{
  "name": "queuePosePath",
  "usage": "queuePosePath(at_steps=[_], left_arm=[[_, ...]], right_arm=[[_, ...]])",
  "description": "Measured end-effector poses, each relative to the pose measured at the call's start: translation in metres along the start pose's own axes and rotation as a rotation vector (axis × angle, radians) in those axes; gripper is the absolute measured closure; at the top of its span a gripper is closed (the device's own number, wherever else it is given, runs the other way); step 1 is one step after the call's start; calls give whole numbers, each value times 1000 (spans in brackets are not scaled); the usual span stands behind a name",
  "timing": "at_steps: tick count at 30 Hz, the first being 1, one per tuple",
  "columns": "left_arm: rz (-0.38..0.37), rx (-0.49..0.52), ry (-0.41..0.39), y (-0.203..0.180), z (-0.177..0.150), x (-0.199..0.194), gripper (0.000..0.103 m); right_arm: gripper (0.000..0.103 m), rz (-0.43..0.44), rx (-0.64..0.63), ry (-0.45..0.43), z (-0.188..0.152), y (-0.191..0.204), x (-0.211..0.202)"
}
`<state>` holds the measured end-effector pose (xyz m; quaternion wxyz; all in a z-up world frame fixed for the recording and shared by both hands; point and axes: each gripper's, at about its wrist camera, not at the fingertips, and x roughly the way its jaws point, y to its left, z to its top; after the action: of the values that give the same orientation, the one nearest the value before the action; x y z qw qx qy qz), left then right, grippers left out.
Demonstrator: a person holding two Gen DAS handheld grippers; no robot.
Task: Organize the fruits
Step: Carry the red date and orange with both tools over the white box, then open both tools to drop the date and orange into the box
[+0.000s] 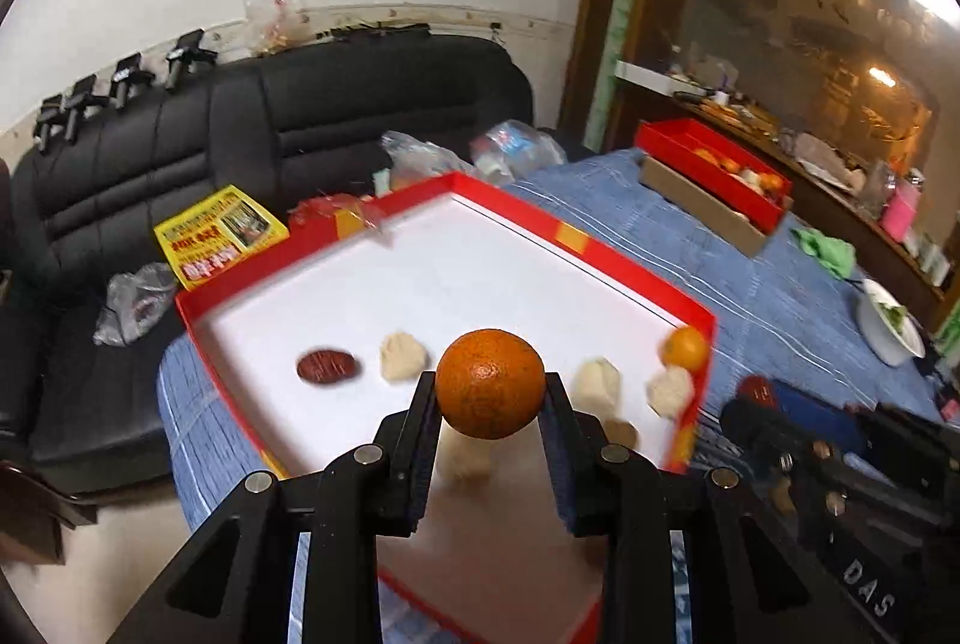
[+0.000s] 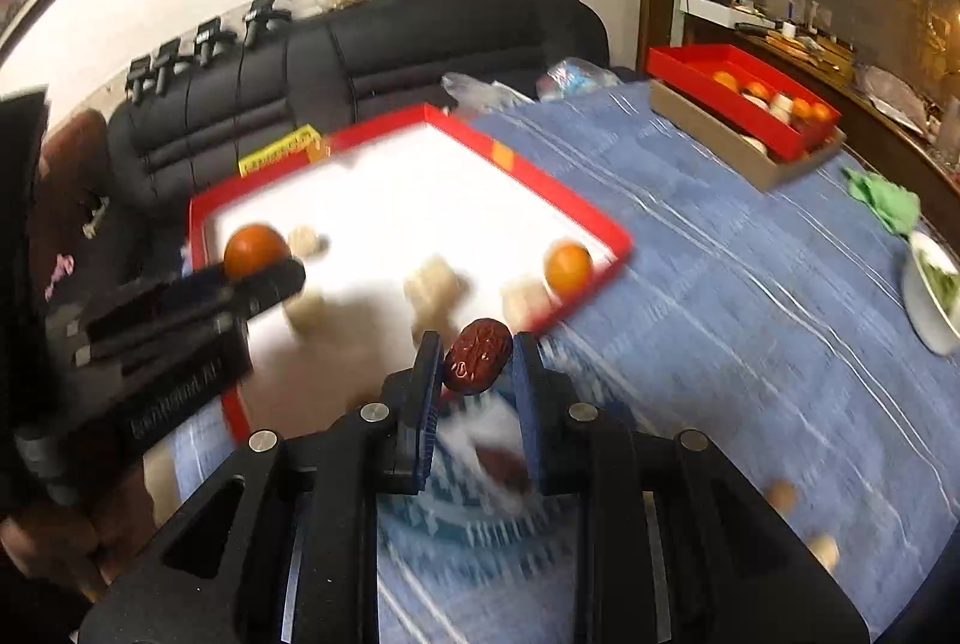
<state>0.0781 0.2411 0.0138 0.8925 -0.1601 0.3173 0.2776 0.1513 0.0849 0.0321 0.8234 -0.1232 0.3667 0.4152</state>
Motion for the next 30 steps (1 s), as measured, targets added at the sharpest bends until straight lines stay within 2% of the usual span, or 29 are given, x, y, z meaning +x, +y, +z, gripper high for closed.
queuePosePath(at_steps=[6,14,17,19,20,21,22,26,30], left_arm=[[58,-10,34,5,8,26,72],[77,-18,59,9,13,42,72],[78,-34,134,10,14,55,70],[101,-51,176,12,13,58,47],[116,-71,171,16,12,55,44],[116,-87,161,18,12,51,37],[117,-110,145,22,13,45,35],[94,-193,103,30,14,20,35],[60,-190,29,17,7,-11,33]], right_arm=[[80,19,22,4,35,6,40],[80,10,58,38,47,-4,73],[79,4,73,70,50,-9,87],[77,3,77,104,49,-8,94],[55,-9,74,114,48,-8,95],[47,-16,79,115,47,-10,94],[40,-29,85,109,45,-12,90],[40,-25,120,38,36,-29,44],[40,-60,134,-43,17,-50,-14]])
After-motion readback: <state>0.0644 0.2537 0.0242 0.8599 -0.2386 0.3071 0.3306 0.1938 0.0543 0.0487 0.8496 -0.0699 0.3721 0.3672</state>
